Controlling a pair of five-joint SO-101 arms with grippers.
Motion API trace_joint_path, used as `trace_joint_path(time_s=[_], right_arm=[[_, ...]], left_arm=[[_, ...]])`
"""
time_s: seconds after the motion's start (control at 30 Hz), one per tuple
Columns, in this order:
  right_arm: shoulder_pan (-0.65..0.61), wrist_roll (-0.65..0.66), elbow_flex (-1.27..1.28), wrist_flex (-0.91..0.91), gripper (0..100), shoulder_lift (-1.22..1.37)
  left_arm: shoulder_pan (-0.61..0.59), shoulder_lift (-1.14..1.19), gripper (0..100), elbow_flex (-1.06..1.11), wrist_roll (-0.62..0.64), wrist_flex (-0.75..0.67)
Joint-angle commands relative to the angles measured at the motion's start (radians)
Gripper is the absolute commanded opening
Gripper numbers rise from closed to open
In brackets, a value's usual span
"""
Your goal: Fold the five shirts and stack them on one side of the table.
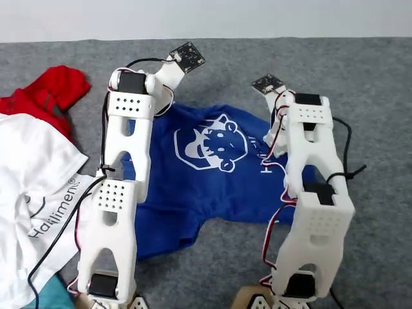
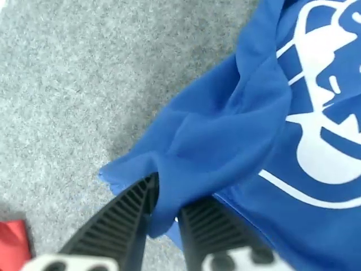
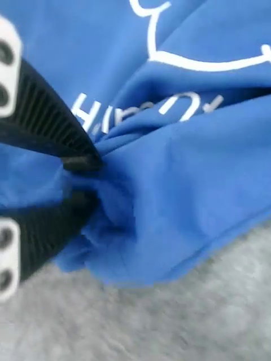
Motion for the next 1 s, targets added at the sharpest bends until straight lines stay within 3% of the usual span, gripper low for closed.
trace_joint_path(time_s=[0.0,0.27,0.53,0.97], right_arm=[[0.012,0.005,-0.051,0.036,38.0,-0.120],[0.013,0.003,-0.144,0.015,39.8,-0.182],[0.024,0.003,-0.158,-0.153,39.8,-0.038],[0.053,-0.058,-0.281,-0.154,39.7,0.168]], left_arm=[[0.002,-0.006,0,-0.036,0.005,0.006],[0.002,0.063,0,-0.041,0.003,0.006],[0.000,0.074,0,-0.041,0.003,0.006],[0.003,0.075,0,-0.039,0.003,0.006]])
